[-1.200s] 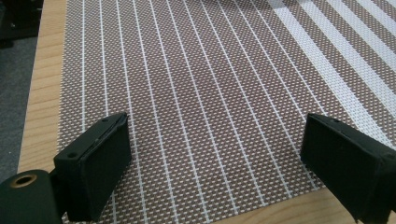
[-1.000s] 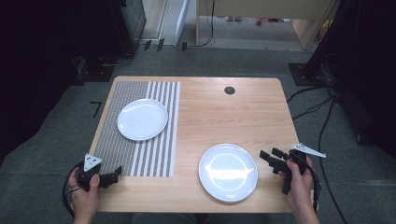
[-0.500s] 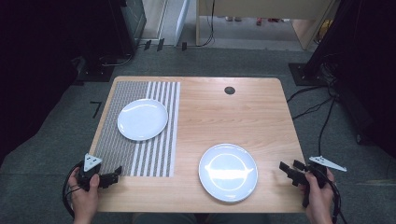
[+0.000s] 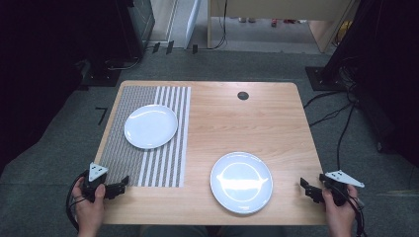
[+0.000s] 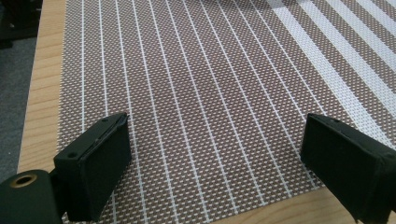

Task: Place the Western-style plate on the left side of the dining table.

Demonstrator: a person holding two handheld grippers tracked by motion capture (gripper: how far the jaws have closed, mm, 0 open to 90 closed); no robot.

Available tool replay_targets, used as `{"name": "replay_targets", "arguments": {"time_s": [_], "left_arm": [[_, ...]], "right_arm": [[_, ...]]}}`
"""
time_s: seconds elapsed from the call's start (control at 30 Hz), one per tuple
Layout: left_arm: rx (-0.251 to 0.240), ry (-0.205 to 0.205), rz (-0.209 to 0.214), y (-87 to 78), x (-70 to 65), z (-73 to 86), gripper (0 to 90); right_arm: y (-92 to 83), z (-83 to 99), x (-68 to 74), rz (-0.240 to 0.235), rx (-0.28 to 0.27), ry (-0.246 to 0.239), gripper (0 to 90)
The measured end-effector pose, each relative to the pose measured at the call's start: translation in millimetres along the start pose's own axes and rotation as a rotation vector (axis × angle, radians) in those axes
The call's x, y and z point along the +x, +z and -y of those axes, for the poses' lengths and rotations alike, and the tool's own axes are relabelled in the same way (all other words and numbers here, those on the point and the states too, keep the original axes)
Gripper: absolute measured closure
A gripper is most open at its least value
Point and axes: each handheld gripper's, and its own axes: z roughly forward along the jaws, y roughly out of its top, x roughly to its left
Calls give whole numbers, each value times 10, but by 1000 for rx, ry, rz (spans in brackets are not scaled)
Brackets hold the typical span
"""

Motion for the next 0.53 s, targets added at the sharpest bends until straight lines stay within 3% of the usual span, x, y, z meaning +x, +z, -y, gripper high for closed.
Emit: {"name": "replay_targets", "arguments": {"time_s": [0.13, 0.2, 0.53], "left_arm": [[0, 1, 0, 0, 0, 0, 86], [0, 0, 0, 0, 0, 0, 87], [0, -1, 0, 0, 0, 0, 86]], "right_arm": [[35, -7, 79, 41, 28, -62, 131], [51, -13, 112, 33, 33, -89, 131], [59, -18, 113, 29, 34, -91, 124]]}}
